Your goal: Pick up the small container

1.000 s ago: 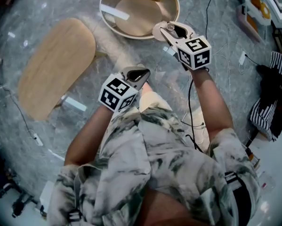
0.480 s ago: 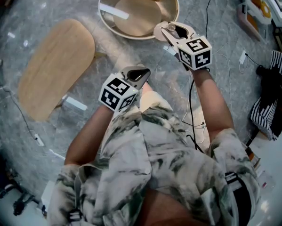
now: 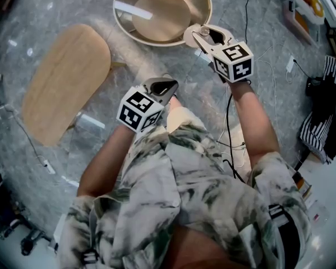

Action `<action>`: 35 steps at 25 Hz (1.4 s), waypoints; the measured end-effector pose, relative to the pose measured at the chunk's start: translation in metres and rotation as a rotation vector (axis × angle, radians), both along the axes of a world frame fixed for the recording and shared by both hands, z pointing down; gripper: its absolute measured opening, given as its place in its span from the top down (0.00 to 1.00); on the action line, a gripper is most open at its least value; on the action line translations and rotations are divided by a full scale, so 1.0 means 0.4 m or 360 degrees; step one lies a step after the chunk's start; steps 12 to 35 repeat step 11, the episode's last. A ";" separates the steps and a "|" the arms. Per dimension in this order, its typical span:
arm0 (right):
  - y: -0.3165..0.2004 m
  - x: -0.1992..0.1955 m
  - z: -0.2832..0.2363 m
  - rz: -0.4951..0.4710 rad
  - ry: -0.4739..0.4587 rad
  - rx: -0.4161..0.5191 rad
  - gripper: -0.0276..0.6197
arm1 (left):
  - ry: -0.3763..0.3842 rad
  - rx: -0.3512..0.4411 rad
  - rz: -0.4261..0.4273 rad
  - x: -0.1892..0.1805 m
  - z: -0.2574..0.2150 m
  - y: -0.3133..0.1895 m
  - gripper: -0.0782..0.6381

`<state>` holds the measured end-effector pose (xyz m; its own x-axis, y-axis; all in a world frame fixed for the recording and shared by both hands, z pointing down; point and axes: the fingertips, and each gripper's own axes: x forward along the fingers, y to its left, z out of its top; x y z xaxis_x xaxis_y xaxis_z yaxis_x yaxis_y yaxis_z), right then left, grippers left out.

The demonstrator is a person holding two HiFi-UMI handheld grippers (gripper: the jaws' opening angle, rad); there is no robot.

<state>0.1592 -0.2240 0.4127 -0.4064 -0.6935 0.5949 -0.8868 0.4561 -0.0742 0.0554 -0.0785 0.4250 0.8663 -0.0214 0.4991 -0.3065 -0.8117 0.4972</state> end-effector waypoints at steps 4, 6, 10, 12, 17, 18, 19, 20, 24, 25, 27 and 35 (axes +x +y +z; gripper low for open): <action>-0.022 0.028 0.015 0.0005 0.0000 -0.0015 0.72 | -0.0008 -0.0012 0.0010 0.024 0.007 -0.025 0.86; -0.038 0.042 0.023 0.0004 0.0001 -0.0024 0.72 | -0.0013 -0.0020 0.0010 0.037 0.011 -0.042 0.86; -0.077 0.069 0.036 0.0001 0.0009 -0.0029 0.72 | -0.0020 -0.0025 0.0006 0.061 0.021 -0.079 0.86; -0.086 0.075 0.040 0.0000 0.0012 -0.0029 0.72 | -0.0022 -0.0025 0.0005 0.066 0.024 -0.088 0.86; -0.086 0.075 0.040 0.0000 0.0012 -0.0029 0.72 | -0.0022 -0.0025 0.0005 0.066 0.024 -0.088 0.86; -0.086 0.075 0.040 0.0000 0.0012 -0.0029 0.72 | -0.0022 -0.0025 0.0005 0.066 0.024 -0.088 0.86; -0.086 0.075 0.040 0.0000 0.0012 -0.0029 0.72 | -0.0022 -0.0025 0.0005 0.066 0.024 -0.088 0.86; -0.086 0.075 0.040 0.0000 0.0012 -0.0029 0.72 | -0.0022 -0.0025 0.0005 0.066 0.024 -0.088 0.86; -0.086 0.075 0.040 0.0000 0.0012 -0.0029 0.72 | -0.0022 -0.0025 0.0005 0.066 0.024 -0.088 0.86; -0.086 0.075 0.040 0.0000 0.0012 -0.0029 0.72 | -0.0022 -0.0025 0.0005 0.066 0.024 -0.088 0.86; -0.086 0.075 0.040 0.0000 0.0012 -0.0029 0.72 | -0.0022 -0.0025 0.0005 0.066 0.024 -0.088 0.86; -0.086 0.075 0.040 0.0000 0.0012 -0.0029 0.72 | -0.0022 -0.0025 0.0005 0.066 0.024 -0.088 0.86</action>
